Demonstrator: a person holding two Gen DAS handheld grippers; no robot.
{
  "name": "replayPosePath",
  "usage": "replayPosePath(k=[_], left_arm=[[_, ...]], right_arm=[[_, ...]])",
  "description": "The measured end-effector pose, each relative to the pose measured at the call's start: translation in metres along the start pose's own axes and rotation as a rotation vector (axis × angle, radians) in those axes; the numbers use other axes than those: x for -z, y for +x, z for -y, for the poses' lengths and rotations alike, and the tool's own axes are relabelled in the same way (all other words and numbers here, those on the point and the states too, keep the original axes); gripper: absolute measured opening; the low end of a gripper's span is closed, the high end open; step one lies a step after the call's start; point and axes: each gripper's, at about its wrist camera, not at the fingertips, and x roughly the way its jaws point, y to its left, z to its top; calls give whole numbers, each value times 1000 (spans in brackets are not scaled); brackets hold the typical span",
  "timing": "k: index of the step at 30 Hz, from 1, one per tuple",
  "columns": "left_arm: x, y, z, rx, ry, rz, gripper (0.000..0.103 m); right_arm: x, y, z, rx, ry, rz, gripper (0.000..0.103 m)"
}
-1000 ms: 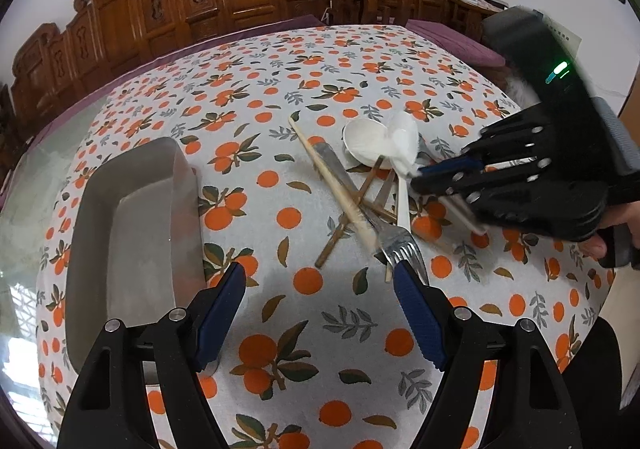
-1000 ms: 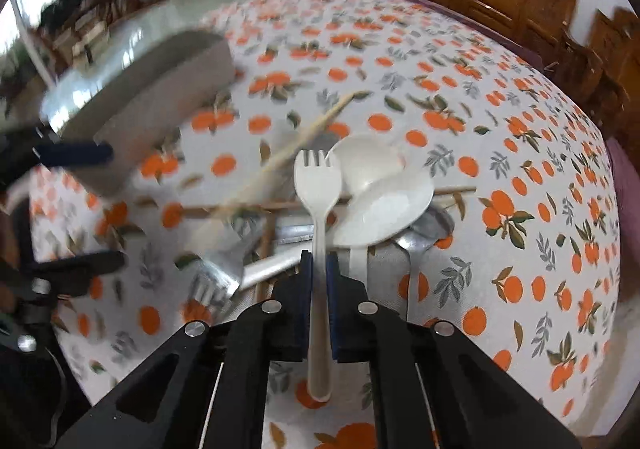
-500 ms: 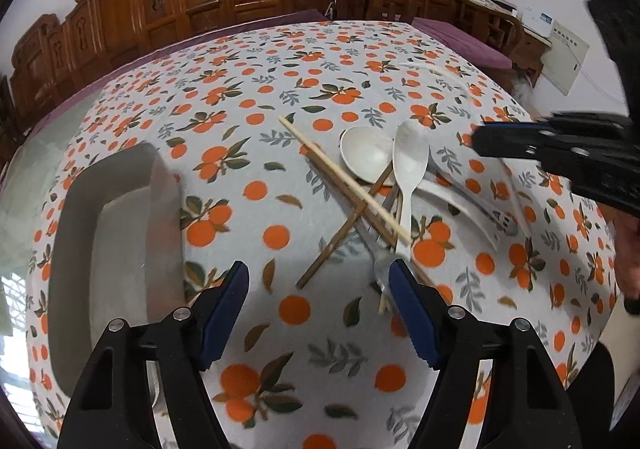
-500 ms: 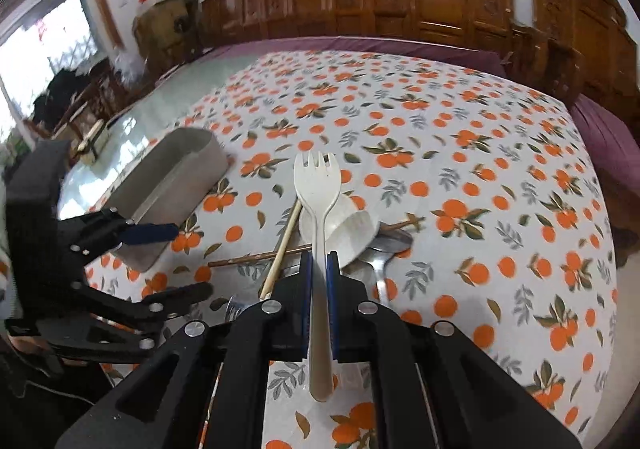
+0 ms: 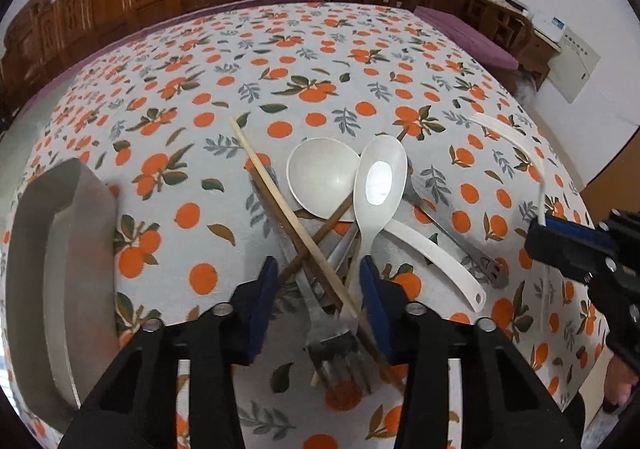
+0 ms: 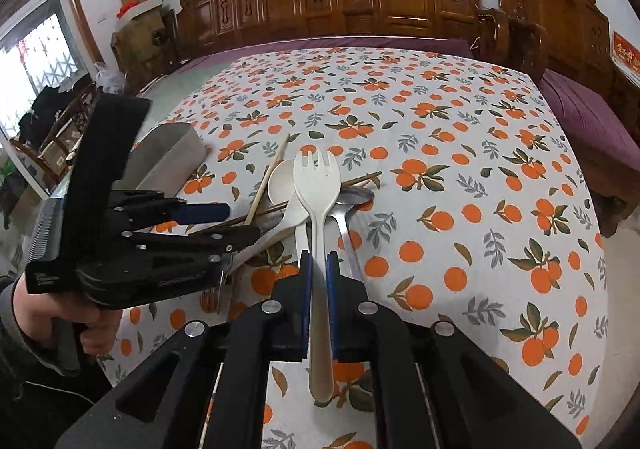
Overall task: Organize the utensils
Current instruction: 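Lift the white fork with the right gripper while the left gripper grasps a wooden chopstick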
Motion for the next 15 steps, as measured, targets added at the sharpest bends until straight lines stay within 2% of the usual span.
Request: replayPosePath(k=[4,6,9,15], left_arm=[[1,3,1,-37,-6,-13,26],[3,2,-5,-38,-34,-22,9],[7,-4,-15,-12,-73,-26,5],[16,-24,-26,-9,-62,5,4]], right_arm=[[2,-3,0,0,7,3,9],[2,-5,-1,-1,6,3,9],[1,-7,-5,3,-1,1,9],[1,-9,-17,11,-7,-7,9]])
